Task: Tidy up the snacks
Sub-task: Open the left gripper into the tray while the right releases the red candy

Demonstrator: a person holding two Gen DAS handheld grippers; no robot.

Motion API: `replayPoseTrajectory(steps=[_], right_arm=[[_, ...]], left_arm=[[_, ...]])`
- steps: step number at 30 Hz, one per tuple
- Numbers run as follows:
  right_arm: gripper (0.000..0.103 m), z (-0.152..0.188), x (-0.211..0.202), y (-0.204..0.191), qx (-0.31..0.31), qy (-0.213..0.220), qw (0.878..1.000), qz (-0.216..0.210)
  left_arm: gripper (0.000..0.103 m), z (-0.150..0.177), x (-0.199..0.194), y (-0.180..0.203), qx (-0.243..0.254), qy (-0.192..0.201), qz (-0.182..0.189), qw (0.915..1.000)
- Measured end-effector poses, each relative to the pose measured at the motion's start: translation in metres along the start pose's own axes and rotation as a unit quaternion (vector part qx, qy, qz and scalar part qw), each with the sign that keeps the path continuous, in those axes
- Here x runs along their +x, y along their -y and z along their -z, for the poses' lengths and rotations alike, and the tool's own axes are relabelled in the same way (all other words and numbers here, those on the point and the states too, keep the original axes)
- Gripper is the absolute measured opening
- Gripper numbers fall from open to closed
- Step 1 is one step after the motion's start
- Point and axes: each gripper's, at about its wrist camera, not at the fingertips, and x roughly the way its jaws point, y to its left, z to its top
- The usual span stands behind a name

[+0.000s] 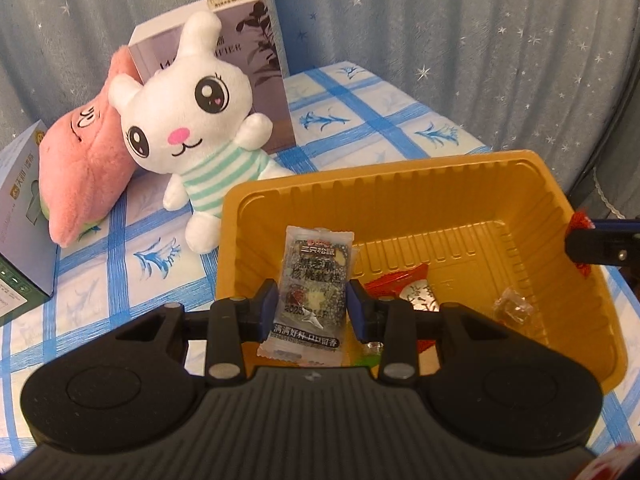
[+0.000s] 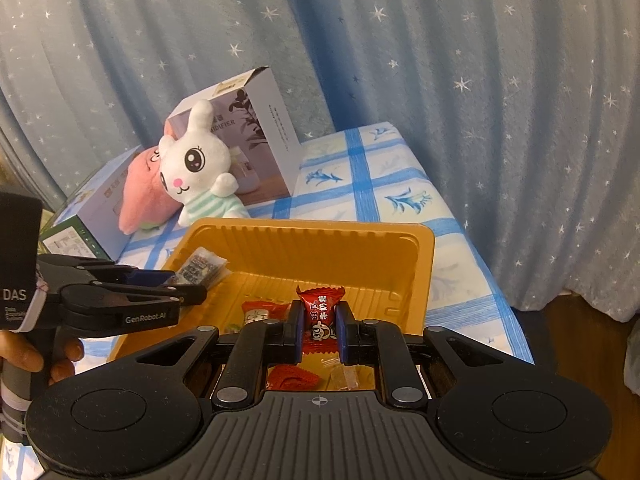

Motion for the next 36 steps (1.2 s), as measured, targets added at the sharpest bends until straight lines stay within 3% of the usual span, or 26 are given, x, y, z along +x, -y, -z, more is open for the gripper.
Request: replayPoseTrajectory(steps=[36], right_arm=[[0.017,-0.013,0.042,-0.016,-0.015,-0.005,1.000,-0.005]], left_arm=[[0.035,0.006,-0.015,-0.017,-0.015,0.012,0.031,0.9994]])
